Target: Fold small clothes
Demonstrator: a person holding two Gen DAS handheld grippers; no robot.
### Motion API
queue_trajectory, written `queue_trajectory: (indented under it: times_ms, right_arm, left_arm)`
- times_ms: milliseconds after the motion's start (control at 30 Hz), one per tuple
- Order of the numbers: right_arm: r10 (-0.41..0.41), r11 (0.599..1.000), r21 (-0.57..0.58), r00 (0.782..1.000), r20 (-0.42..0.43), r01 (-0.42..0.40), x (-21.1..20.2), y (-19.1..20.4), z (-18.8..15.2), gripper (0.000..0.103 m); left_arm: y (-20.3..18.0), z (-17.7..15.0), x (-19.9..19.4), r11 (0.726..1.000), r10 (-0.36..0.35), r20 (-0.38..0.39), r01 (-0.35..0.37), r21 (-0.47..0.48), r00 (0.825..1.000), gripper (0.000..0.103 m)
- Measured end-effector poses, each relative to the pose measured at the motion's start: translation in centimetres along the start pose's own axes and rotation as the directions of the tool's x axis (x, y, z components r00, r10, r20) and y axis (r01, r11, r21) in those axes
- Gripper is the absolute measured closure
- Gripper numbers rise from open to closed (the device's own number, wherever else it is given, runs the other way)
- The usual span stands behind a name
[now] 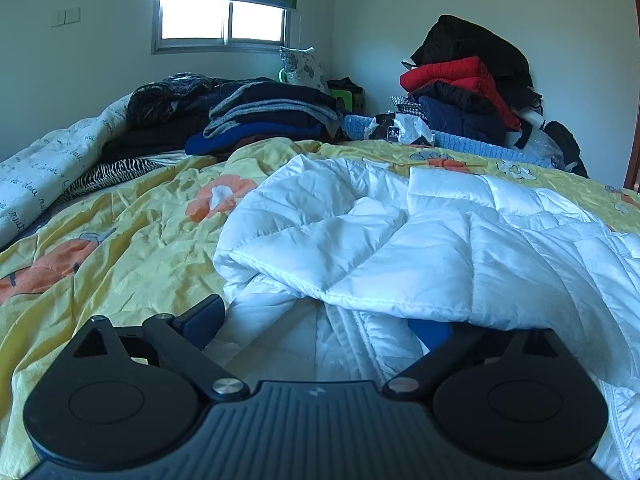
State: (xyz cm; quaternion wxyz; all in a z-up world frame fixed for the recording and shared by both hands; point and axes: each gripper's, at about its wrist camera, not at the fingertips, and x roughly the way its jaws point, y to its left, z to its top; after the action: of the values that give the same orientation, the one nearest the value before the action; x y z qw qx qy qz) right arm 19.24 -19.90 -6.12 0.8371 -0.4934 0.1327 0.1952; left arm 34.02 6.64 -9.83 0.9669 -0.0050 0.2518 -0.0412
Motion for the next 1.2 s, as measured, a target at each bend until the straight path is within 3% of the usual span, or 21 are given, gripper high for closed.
queue_trajectory:
  times_ms: [67, 167, 300, 333, 400, 567, 633, 733, 833, 900, 933, 1000, 1033, 1067, 1100, 1133, 1167, 1200]
  right_arm:
    - [0.009, 0.998, -0.062, 1.0, 0.006, -0.008, 0.5, 0.9, 0.0, 0.016]
    - [-0.044, 0.989, -0.145, 0.998, -0.044, 0.037, 1.9, 1.8, -0.2, 0.025]
    - [-0.002, 0.991, -0.137, 0.999, -0.043, -0.004, 3.3, 2.0, -0.7, 0.037]
    - [0.014, 0.99, -0.141, 0.998, -0.055, -0.021, 3.7, 2.0, -0.7, 0.059]
    - [0.019, 0.992, -0.121, 0.995, -0.1, -0.031, 4.9, 1.2, -0.4, 0.083]
    - [0.035, 0.998, 0.048, 0.995, -0.099, -0.03, 6.1, -4.5, 1.7, 0.095]
    - [0.031, 0.99, 0.139, 0.996, -0.08, -0.02, 6.3, -7.6, 2.6, 0.095]
    - [0.033, 0.941, 0.337, 0.999, -0.026, -0.022, 6.2, -13.6, 4.0, 0.095]
    - [0.032, 0.819, 0.567, 0.994, 0.106, -0.087, 4.9, -20.4, 5.5, 0.096]
    - [0.027, 0.71, 0.682, 0.974, 0.226, -0.178, 4.0, -24.8, 6.6, 0.096]
    - [0.034, 0.63, 0.738, 0.958, 0.285, -0.242, 3.6, -26.8, 6.6, 0.096]
    - [0.061, 0.41, 0.83, 0.919, 0.39, -0.379, 3.7, -30.1, 5.2, 0.096]
    - [0.066, 0.332, 0.861, 0.92, 0.387, -0.386, 4.6, -31.2, 3.9, 0.096]
    - [0.085, 0.243, 0.904, 0.936, 0.343, -0.353, 6.2, -31.7, 1.7, 0.096]
    - [0.123, 0.142, 0.954, 0.961, 0.247, -0.263, 8.3, -31.4, -1.4, 0.095]
    - [0.189, 0.049, 0.978, 0.963, 0.191, -0.203, 10.0, -30.5, -4.5, 0.092]
    - [0.246, -0.018, 0.988, 0.957, 0.155, -0.155, 11.2, -29.2, -7.1, 0.093]
    - [0.294, -0.046, 0.994, 0.95, 0.108, -0.098, 12.0, -27.3, -9.4, 0.092]
  left_arm:
    - [0.1, 0.0, 0.0, 1.0, -0.001, -0.001, 0.001, -0.005, 1.0, 0.004]
    - [0.1, -0.1, 0.0, 1.0, -0.001, 0.003, 0.001, -0.01, 1.0, 0.004]
    - [0.1, -0.1, -0.1, 1.0, 0.0, 0.002, 0.0, -0.009, 1.0, 0.004]
    - [0.1, -0.1, -0.1, 1.0, 0.0, 0.002, 0.0, -0.009, 1.0, 0.004]
    - [0.1, -0.1, -0.1, 1.0, 0.0, 0.005, 0.0, -0.008, 1.0, 0.004]
    - [-0.1, -0.2, -0.1, 1.0, 0.004, 0.01, -0.004, -0.001, 1.0, 0.004]
    - [0.0, -0.3, -0.1, 1.0, 0.005, 0.006, -0.005, -0.002, 1.0, 0.004]
    - [0.0, -0.3, -0.1, 1.0, 0.008, 0.003, -0.008, -0.005, 1.0, 0.004]
    - [0.2, -0.2, 0.0, 1.0, 0.005, 0.001, -0.005, -0.014, 1.0, 0.004]
    - [0.3, -0.2, 0.0, 1.0, 0.002, 0.0, -0.002, -0.019, 1.0, 0.004]
    - [0.4, -0.2, 0.0, 1.0, -0.004, 0.001, 0.004, -0.023, 1.0, 0.004]
    - [0.5, -0.2, 0.0, 1.0, -0.009, -0.001, 0.009, -0.03, 1.0, 0.001]
    - [0.6, -0.2, 0.0, 0.999, -0.006, -0.001, 0.006, -0.033, 1.0, 0.001]
    - [0.6, -0.2, -0.1, 0.999, -0.003, -0.001, 0.003, -0.036, 1.0, 0.001]
    - [0.7, -0.2, -0.1, 0.999, -0.002, -0.002, 0.002, -0.041, 1.0, 0.001]
    - [0.8, -0.2, 0.0, 0.999, 0.0, -0.004, 0.0, -0.049, 1.0, 0.001]
    - [1.0, -0.2, 0.0, 0.998, 0.0, -0.008, 0.0, -0.06, 1.0, 0.001]
    - [1.2, -0.2, 0.1, 0.997, -0.004, -0.011, 0.004, -0.073, 1.0, 0.001]
